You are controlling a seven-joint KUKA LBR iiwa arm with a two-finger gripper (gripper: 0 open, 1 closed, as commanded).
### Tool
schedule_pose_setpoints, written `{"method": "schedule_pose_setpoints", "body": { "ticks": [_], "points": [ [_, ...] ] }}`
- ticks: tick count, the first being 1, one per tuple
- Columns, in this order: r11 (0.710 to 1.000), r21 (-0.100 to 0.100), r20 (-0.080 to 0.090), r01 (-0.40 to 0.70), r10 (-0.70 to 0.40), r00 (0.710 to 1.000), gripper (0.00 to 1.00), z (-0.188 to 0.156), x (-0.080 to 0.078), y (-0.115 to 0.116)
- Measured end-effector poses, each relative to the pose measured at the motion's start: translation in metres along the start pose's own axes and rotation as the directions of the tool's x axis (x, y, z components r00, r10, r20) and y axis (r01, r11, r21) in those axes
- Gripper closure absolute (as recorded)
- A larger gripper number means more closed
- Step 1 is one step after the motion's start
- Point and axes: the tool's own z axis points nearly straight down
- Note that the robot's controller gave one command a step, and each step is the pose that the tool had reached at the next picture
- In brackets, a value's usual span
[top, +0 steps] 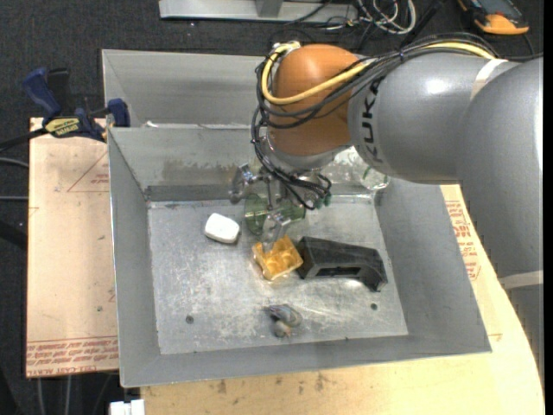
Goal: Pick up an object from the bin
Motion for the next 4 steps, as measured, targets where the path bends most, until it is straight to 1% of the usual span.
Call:
{"method": "schedule_pose_setpoints", "body": {
  "ticks": [1,2,3,4],
  "points": [
    [1.0,-0.001,-0.002,0.0,0.0,1.0,0.0,0.001,0.001,0.0],
    [0.977,-0.006,0.007,0.211,-0.211,0.977,1.0,0.046,0.02,-0.063],
    [0.977,-0.006,0.008,0.211,-0.211,0.977,1.0,0.046,0.02,-0.063],
    [0.942,-0.005,0.003,0.335,-0.335,0.942,1.0,0.031,0.044,-0.064]
  ]
}}
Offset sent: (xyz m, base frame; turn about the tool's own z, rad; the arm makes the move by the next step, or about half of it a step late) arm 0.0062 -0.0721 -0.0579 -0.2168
